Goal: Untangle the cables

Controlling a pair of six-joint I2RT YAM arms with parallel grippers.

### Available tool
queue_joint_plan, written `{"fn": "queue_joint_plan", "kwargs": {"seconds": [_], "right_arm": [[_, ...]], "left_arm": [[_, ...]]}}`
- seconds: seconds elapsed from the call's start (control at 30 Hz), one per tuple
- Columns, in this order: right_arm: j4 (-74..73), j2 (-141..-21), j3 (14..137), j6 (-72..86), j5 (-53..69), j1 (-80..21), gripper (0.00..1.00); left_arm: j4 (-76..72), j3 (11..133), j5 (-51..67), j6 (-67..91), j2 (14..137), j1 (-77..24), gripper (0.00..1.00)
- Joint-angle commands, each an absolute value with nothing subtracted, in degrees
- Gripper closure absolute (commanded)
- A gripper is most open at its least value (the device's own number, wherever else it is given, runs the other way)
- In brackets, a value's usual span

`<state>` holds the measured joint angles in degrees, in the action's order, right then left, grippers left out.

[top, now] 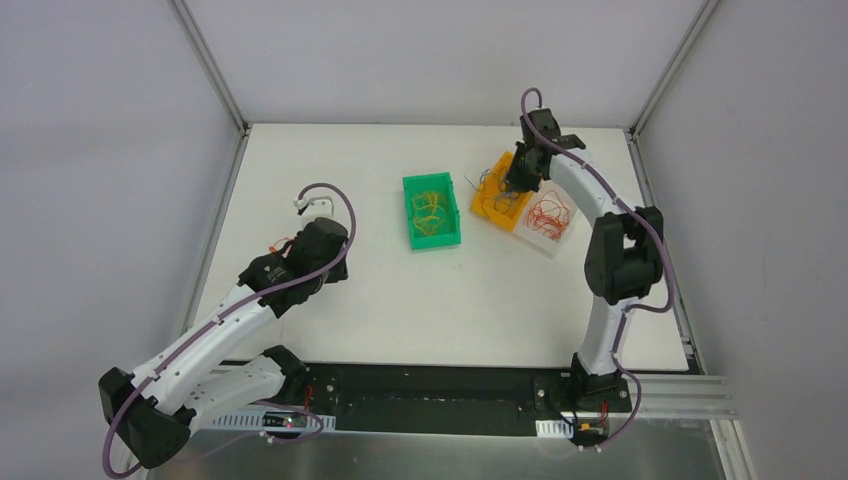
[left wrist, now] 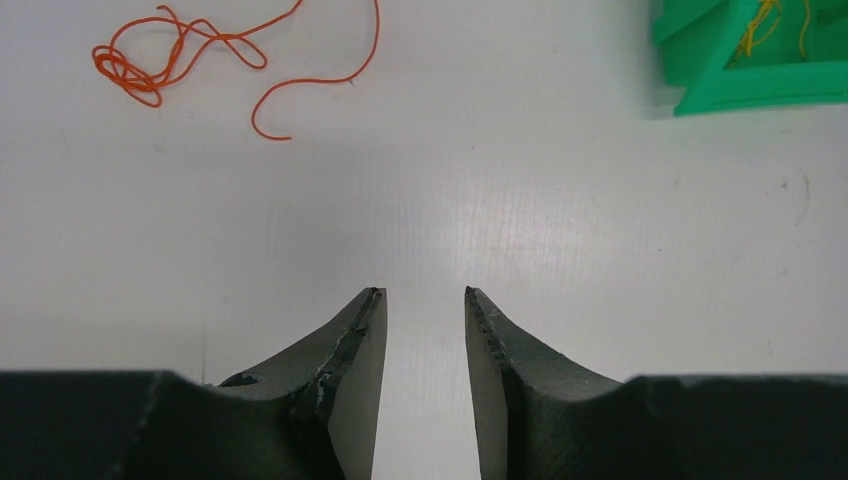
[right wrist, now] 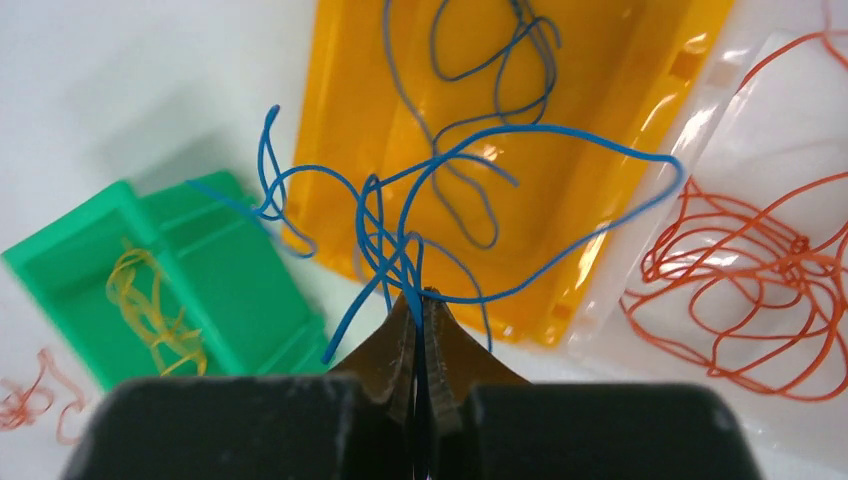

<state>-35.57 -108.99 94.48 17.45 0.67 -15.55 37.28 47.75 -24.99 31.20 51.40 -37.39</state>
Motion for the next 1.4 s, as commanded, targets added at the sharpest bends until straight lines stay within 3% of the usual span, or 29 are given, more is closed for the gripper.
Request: {"fn": "queue_joint_plan", "kwargs": {"seconds": [0.0, 0.3, 0.73, 0.93, 1.1, 1.37], "right_arm": [[-37.89, -113.71, 99.95, 17.5, -9.81, -14.44, 1.0], [-42.42, -126.57, 113.82, 15.46, -15.51, -13.13, 1.0], [-41.21, -134.38, 114.43, 17.22, -11.64, -14.44, 1.0], [-41.43, -128.01, 112.78, 16.67, -10.88, -14.72, 0.58], [-43.09, -120.84, 112.46, 16.26, -10.1, -14.91, 0.51], [-44.52, -113.5, 110.27, 16.22, -9.22, -15.74, 0.42]], "left_arm": [[40.24, 51.02, -28.97, 30.06, 51.4, -36.61, 0.64], [41.22, 51.48, -27.18, 31.14, 54.45, -32.89, 0.6], [38.79, 50.87, -22.82, 32.47, 59.48, -29.35, 0.57], [37.94, 49.75, -21.03, 32.44, 58.85, -26.69, 0.52], [36.96, 49.59, -20.26, 31.78, 58.88, -24.15, 0.48], [34.04, 49.84, -20.43, 32.16, 62.0, -20.05, 0.23]]}}
